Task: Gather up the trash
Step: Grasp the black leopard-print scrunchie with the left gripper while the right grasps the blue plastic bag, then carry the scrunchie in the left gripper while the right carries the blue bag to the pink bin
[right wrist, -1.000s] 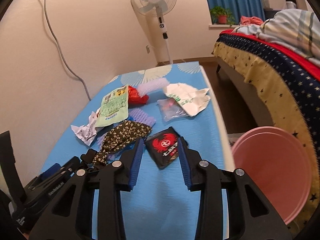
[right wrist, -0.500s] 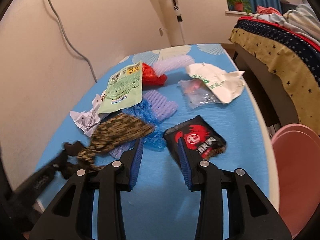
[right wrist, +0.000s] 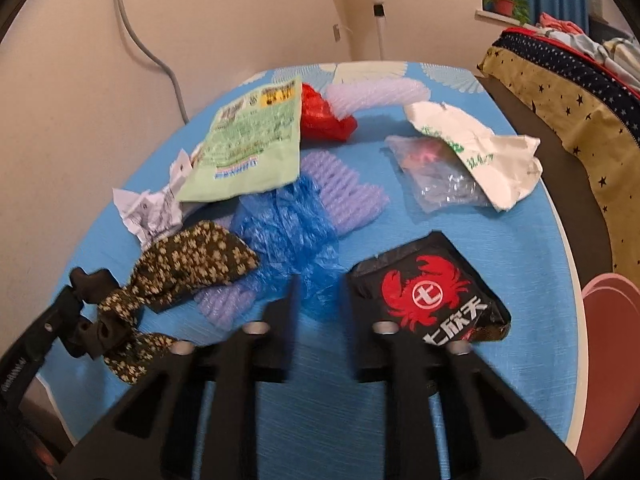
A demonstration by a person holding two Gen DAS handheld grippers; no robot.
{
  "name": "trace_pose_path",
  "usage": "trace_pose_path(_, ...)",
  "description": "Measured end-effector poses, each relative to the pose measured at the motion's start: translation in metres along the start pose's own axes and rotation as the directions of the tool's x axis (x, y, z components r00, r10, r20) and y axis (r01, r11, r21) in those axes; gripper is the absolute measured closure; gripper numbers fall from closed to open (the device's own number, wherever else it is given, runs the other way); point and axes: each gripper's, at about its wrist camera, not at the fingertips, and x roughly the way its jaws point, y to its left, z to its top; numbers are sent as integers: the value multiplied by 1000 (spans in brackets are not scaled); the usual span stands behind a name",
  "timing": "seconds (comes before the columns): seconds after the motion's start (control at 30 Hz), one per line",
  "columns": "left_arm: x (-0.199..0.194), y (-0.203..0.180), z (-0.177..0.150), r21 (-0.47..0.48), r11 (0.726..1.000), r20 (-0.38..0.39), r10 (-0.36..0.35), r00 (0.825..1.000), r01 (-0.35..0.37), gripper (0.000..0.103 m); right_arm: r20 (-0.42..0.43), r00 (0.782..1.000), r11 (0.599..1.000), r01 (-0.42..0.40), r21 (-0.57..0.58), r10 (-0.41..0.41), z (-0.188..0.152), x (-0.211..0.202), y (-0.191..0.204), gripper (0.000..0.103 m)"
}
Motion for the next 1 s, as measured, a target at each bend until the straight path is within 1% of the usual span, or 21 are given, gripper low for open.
trace_pose_path(0.1,-5,0,1,0,1000,9,-7,1000,7,93,21,1000,1000,-8,1,8,0,-8,-1,103)
trace_pose_path(0.2,-12,2,2,0,1000,26,-17,1000,17,93,61,998,1000,-22,-10,22,1,-26,2,103)
trace_pose_path(0.37,-29,-3,6,20,999,69,-49,996,48,93,131,990,999,-46,-21,48,2,-70,4,103)
trace_pose_path(0.47,-38,-7,7,32,997,81,-77,994,75,93,162,985,998,-51,-32,55,6,-93,5,103)
trace_pose_path(0.7,-61,-14,7,75,987,108,-149,983,142,93,189,981,998,-40,-52,49,11,-133,3,103)
trace_pose_path(0.8,-71,-15,8,82,985,125,-163,979,154,93,197,980,998,-23,-64,35,8,-151,-1,103)
trace_pose_path(1.0,-94,-19,13,110,981,181,-179,967,160,93,217,976,999,7,-44,3,6,-188,-18,103)
